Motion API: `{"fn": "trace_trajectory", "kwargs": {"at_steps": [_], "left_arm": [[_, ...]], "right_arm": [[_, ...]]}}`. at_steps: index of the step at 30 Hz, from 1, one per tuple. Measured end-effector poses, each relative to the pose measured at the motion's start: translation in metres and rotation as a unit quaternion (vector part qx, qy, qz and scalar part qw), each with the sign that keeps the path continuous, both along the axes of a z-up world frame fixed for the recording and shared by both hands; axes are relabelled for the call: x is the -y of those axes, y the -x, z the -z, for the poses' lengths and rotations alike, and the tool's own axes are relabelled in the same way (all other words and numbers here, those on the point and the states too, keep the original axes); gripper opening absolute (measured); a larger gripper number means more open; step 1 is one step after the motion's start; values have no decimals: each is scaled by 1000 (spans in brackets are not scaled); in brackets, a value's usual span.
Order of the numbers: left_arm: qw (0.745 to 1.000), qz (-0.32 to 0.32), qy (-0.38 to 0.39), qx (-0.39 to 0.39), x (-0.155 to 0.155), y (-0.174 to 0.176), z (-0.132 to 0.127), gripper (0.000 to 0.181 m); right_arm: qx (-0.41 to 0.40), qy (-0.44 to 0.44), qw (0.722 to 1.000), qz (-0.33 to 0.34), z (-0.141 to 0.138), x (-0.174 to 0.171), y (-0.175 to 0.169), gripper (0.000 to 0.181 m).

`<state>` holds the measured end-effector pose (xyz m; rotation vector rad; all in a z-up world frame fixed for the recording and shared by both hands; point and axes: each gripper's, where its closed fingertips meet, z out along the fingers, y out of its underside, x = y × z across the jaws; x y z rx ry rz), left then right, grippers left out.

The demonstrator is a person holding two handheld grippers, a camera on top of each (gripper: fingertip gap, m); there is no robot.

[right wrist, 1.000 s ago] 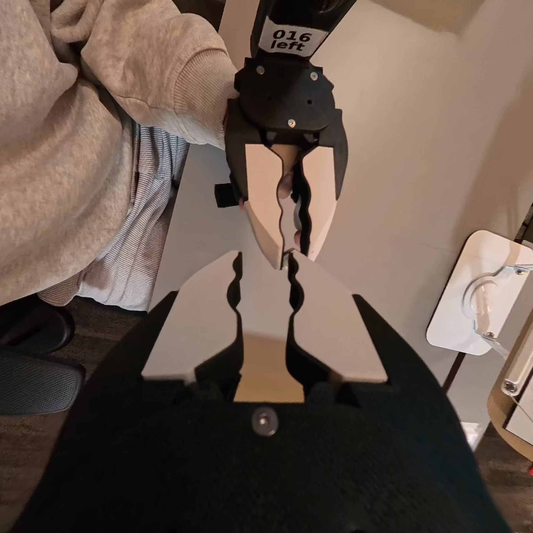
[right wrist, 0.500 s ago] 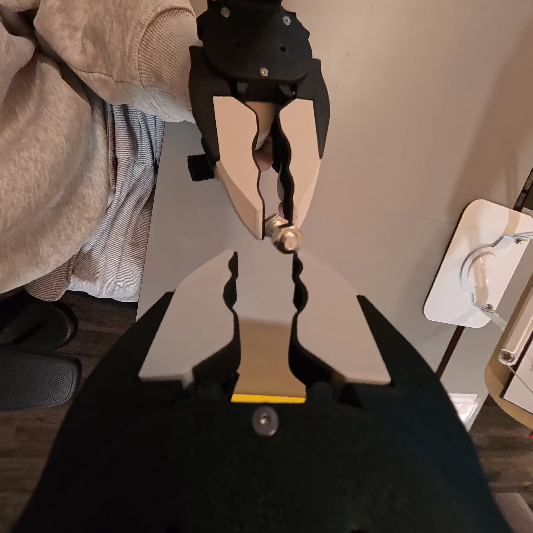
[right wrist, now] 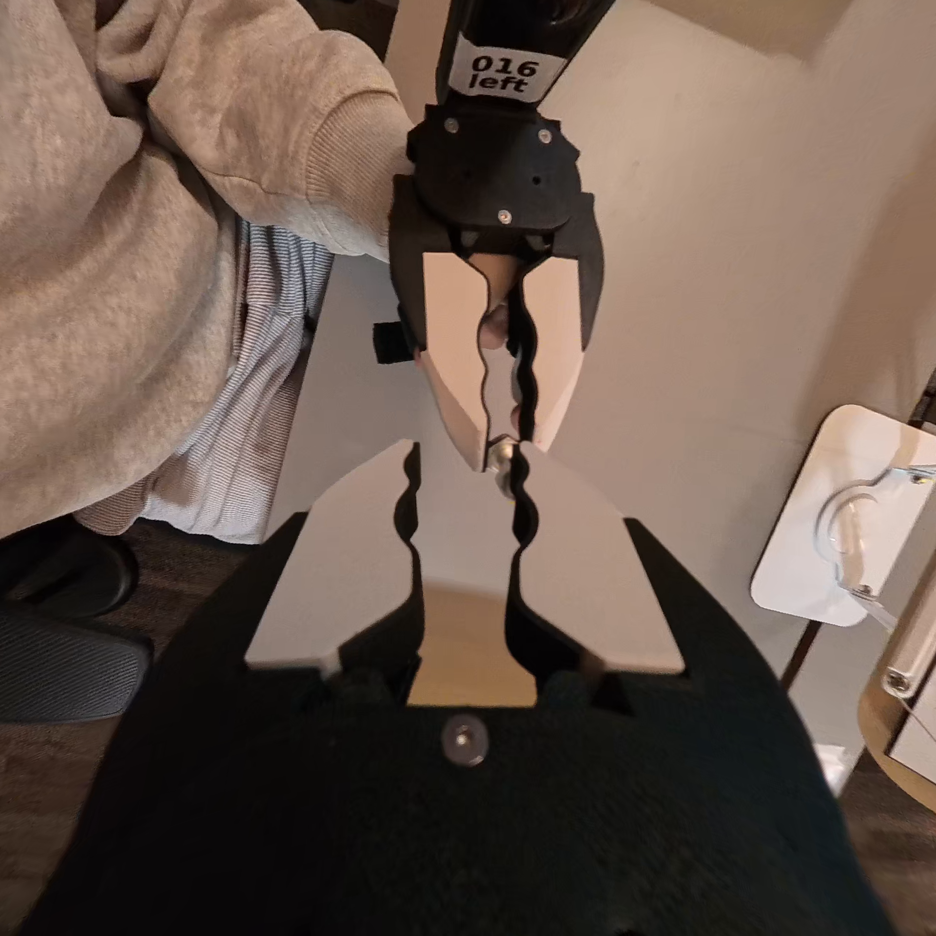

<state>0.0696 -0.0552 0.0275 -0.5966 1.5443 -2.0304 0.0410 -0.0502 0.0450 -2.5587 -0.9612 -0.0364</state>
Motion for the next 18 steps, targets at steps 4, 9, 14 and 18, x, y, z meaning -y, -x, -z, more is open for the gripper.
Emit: {"fn": "trace_trajectory", "kwargs": {"at_steps": [4,9,14,18], "left_arm": [[1000,1,2,3,0,1,-1,18],[1000,7,25,7,-5,3,-6,19],[1000,2,28,3,-7,1,-6,19],[1000,-3,26,-1,-7,0,-5,19]], "right_arm": [[9,-4,1000,10,0,-3,-6,39],[24,17,999,24,7,4,-18,42],[16,26,999,27,8,10,-18,33],[4,26,999,21,7,12,-12,30]]}}
